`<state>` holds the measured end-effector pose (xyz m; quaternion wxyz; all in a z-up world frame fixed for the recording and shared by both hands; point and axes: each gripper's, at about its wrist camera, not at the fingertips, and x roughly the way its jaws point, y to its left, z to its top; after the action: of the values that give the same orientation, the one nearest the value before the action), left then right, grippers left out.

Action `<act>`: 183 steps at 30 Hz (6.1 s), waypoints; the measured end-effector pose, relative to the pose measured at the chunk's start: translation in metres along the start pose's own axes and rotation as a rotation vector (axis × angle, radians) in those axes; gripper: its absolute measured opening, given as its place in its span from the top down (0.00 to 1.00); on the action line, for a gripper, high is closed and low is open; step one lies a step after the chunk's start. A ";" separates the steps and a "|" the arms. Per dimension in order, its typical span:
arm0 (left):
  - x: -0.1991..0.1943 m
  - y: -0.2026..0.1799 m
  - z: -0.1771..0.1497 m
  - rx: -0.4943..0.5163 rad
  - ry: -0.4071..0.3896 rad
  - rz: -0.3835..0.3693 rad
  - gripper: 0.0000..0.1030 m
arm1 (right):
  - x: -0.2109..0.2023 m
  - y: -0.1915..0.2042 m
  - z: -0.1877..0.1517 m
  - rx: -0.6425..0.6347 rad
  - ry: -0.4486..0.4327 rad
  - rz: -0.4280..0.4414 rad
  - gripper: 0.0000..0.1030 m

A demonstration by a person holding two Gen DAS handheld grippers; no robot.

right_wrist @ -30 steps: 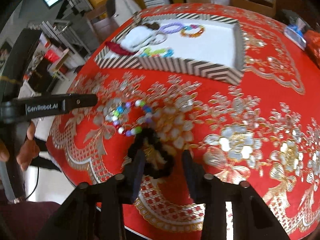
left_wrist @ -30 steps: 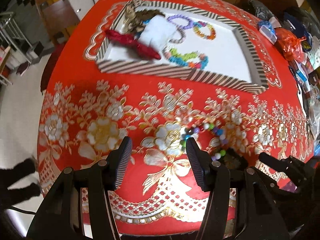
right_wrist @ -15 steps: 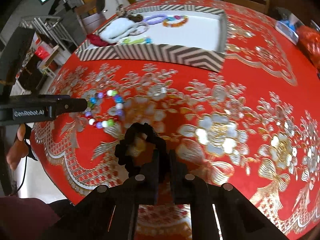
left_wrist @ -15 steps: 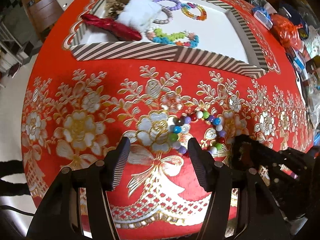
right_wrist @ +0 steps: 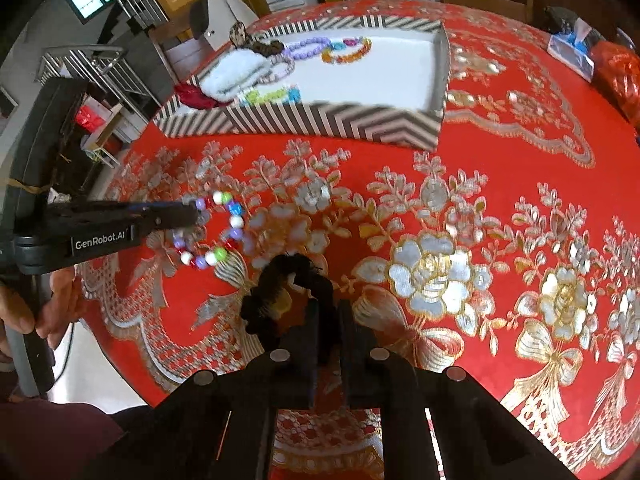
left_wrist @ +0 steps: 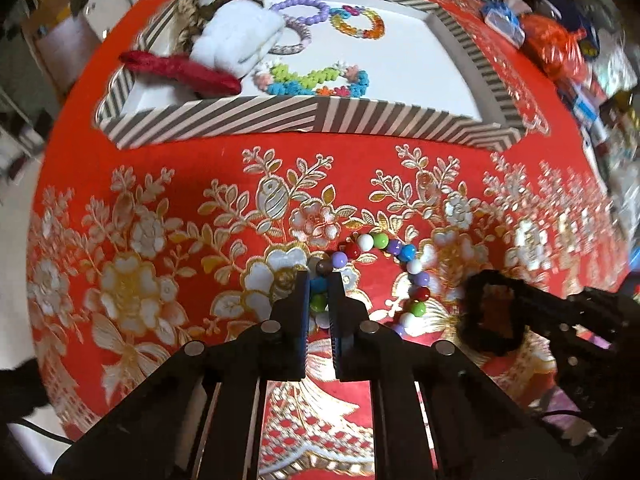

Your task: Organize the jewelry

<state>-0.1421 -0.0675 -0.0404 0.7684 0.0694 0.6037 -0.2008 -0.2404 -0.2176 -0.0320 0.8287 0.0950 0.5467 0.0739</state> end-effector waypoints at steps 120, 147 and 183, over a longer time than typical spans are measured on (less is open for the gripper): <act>-0.128 0.012 0.054 -0.103 -0.372 0.212 0.53 | -0.077 0.051 0.114 0.066 -0.308 -0.042 0.43; -0.139 0.000 0.044 -0.075 -0.395 0.238 0.53 | -0.088 0.049 0.102 0.059 -0.311 -0.071 0.38; -0.124 0.005 0.051 -0.078 -0.361 0.244 0.53 | -0.066 0.051 0.107 0.049 -0.260 -0.057 0.38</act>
<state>-0.1181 -0.0525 0.0909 0.8848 0.0750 0.4506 -0.0918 -0.1691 -0.1911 0.0804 0.8917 0.1085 0.4388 0.0240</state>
